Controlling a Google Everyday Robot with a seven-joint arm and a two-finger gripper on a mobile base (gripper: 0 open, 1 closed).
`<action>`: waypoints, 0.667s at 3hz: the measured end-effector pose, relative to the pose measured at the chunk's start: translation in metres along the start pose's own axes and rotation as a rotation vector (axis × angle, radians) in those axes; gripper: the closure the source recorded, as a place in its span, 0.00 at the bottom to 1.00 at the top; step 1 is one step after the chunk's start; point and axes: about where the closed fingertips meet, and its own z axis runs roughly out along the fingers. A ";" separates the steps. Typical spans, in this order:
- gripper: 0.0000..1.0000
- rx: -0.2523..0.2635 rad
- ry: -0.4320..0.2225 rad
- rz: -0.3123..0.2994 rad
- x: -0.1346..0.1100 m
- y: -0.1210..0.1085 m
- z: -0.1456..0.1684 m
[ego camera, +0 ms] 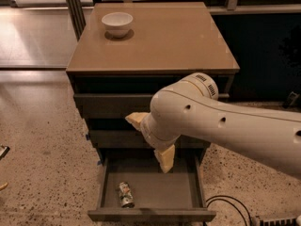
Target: Pick 7up can from bottom drawer and place on counter
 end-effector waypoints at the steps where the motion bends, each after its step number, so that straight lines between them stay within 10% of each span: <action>1: 0.00 -0.061 0.042 -0.024 0.013 0.005 0.011; 2: 0.00 -0.112 0.077 -0.046 0.024 0.009 0.020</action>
Offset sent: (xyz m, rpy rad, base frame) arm 0.0396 -0.0297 -0.1393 -0.2998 0.1289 0.2303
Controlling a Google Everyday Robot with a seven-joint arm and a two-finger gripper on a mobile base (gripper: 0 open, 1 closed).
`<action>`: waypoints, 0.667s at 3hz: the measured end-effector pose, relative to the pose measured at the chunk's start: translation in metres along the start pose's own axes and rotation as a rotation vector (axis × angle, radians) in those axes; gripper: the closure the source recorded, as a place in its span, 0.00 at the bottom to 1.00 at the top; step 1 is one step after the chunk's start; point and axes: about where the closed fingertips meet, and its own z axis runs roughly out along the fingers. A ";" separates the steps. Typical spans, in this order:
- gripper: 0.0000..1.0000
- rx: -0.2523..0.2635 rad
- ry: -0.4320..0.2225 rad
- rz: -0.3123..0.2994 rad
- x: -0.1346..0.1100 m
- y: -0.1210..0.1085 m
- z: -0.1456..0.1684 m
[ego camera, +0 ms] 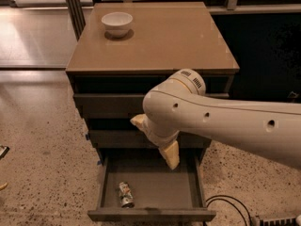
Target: Pick 7up can from bottom drawer and place on counter
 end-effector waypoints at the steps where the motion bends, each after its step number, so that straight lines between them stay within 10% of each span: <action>1: 0.00 -0.087 -0.012 -0.123 0.009 0.015 0.073; 2: 0.00 -0.129 -0.064 -0.209 0.004 0.035 0.165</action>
Offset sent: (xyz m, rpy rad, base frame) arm 0.0249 0.0250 -0.3105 -0.0426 0.1408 0.3443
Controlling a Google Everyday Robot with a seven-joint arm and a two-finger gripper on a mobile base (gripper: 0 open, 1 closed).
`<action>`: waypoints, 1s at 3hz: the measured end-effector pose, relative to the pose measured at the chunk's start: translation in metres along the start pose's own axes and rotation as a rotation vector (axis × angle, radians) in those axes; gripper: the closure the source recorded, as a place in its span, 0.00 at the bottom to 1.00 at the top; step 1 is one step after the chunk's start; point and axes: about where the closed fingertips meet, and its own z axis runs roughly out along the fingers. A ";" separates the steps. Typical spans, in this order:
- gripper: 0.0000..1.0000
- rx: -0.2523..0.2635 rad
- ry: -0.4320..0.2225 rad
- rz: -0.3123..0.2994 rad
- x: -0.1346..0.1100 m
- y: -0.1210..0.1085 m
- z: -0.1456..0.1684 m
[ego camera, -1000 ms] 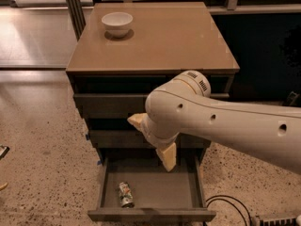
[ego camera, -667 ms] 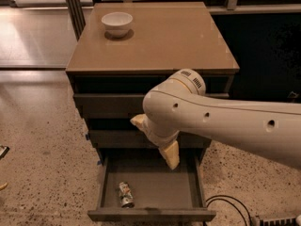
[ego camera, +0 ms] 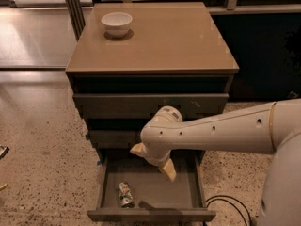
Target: Pick 7up can from bottom drawer and place on counter
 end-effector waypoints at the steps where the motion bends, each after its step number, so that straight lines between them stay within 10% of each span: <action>1: 0.00 0.025 -0.040 -0.056 -0.010 -0.001 0.083; 3: 0.00 0.125 -0.055 -0.047 -0.019 -0.029 0.198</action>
Offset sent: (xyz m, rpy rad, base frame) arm 0.0295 0.0668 -0.2276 0.1278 -0.1668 0.0781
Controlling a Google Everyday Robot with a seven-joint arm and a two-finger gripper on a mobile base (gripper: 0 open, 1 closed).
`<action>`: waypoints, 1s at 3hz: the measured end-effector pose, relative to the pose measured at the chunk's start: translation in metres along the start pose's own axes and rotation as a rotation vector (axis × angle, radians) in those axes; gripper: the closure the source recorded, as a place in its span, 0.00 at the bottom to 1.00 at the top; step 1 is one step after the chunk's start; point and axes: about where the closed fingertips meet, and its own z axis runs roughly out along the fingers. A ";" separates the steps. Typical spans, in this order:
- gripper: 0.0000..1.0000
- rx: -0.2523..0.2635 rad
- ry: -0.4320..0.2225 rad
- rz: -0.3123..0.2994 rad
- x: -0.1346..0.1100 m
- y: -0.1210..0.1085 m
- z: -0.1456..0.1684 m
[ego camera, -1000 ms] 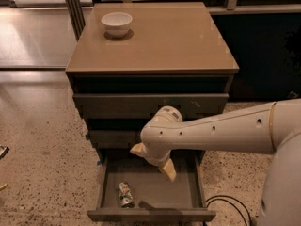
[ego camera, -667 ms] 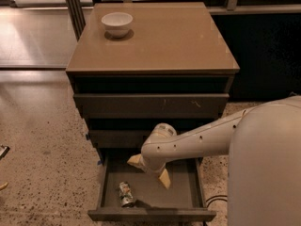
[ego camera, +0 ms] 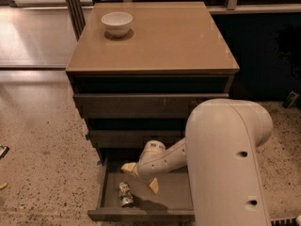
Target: Pick 7up can from bottom drawer and place on counter
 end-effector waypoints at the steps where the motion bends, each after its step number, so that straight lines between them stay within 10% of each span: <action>1: 0.00 -0.001 -0.011 -0.028 -0.002 -0.018 0.071; 3: 0.00 -0.017 -0.011 -0.047 -0.001 -0.017 0.075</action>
Offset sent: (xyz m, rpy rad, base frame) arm 0.0152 0.0236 -0.0415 0.0009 -0.0055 0.0197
